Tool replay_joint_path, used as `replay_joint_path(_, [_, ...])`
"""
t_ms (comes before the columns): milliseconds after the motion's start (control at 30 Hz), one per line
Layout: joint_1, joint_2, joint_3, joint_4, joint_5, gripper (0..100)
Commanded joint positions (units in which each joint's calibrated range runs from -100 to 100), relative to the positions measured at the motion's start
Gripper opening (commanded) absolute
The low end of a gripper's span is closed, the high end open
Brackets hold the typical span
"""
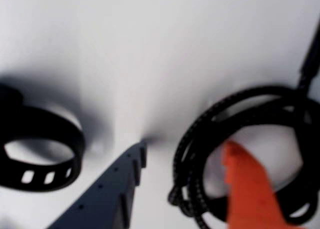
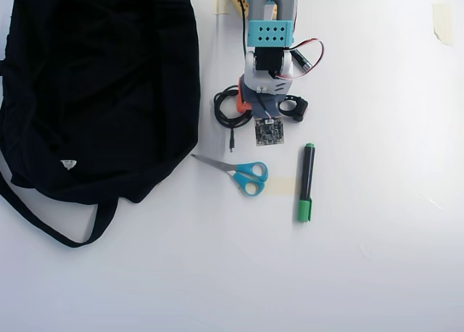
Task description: Put the cable into the black bag
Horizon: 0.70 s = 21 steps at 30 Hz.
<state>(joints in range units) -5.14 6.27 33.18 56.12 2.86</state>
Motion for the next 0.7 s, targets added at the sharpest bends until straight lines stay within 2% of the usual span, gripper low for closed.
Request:
replay_joint_path(0, [-0.39,0.70,0.25,-0.56,0.03,12])
replay_joint_path(300, [-0.32,0.70,0.25,-0.56,0.03,2])
replay_joint_path(667, [-0.32,0.37,0.25,-0.56,0.03,2])
